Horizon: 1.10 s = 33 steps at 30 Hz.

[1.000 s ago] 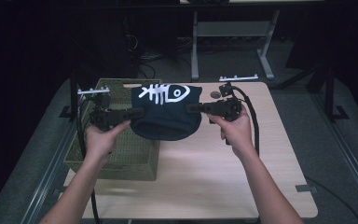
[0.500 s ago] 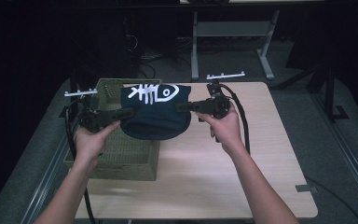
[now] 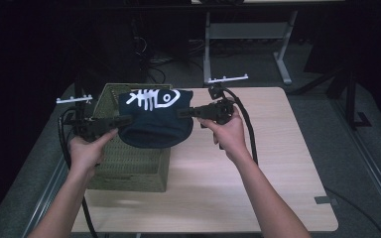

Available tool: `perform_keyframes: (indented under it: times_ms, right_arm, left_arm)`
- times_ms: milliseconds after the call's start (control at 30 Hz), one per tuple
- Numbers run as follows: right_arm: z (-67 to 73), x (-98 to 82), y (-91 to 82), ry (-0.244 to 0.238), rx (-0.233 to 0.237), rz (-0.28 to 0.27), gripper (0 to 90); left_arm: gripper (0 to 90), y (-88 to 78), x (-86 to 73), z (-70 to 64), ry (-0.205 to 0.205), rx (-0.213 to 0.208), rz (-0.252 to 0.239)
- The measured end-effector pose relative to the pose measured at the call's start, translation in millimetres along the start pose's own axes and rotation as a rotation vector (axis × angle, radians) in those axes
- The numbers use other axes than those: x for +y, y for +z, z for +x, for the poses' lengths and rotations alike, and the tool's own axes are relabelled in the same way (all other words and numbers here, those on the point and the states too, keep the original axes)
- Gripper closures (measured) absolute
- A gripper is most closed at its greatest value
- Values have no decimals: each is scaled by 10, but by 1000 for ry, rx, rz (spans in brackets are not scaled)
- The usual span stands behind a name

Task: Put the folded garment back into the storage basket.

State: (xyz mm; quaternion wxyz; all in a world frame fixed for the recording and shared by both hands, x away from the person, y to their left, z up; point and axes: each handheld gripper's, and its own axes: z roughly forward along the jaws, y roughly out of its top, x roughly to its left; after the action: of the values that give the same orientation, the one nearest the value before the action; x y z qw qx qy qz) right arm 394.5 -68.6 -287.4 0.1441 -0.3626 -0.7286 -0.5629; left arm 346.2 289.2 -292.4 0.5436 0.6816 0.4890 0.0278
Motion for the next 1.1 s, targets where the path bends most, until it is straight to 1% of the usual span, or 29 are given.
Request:
perform_keyframes:
  times_ms: [100, 200, 233, 267, 300, 333, 367, 400, 433, 467, 500, 633, 700, 733, 1100]
  right_arm:
    - [11, 13, 47, 10, 5, 7, 730]
    - [5, 19, 116, 2, 6, 5, 729]
    - [13, 21, 133, 12, 6, 11, 730]
    - [8, 24, 153, 6, 6, 5, 730]
    - [14, 32, 176, 14, 9, 10, 729]
    - [16, 42, 206, 6, 7, 8, 729]
    - [30, 47, 220, 13, 5, 16, 729]
    - [34, 54, 247, -1, 2, 12, 730]
    - [48, 61, 265, 3, 1, 14, 729]
    - [52, 71, 294, -13, -1, 12, 730]
    - [70, 79, 318, -8, -3, 17, 729]
    - [96, 106, 428, -17, -5, 25, 729]
    - [100, 112, 489, -22, 0, 26, 729]
    - [104, 114, 519, -26, -1, 30, 729]
    - [129, 113, 720, -19, 15, 36, 729]
  left_arm:
    - [683, -48, 9, 30, -4, 8, -4]
    - [684, -90, 14, 61, -5, 14, -7]
    - [684, -100, 16, 68, -7, 15, -9]
    - [684, -117, 19, 85, -8, 19, -10]
    - [684, -135, 24, 105, -9, 23, -11]
    - [684, -145, 26, 116, -11, 26, -13]
    - [684, -158, 27, 133, -11, 29, -13]
    - [684, -168, 27, 145, -13, 32, -13]
    - [684, -181, 27, 162, -18, 33, -16]
    - [684, -196, 26, 182, -19, 35, -14]
    - [684, -211, 25, 199, -21, 39, -16]
    - [684, -281, 15, 269, -29, 57, -21]
    - [683, -299, 14, 280, -33, 64, -23]
    - [683, -334, 4, 314, -37, 70, -25]
    - [683, -475, -16, 408, -57, 108, -32]
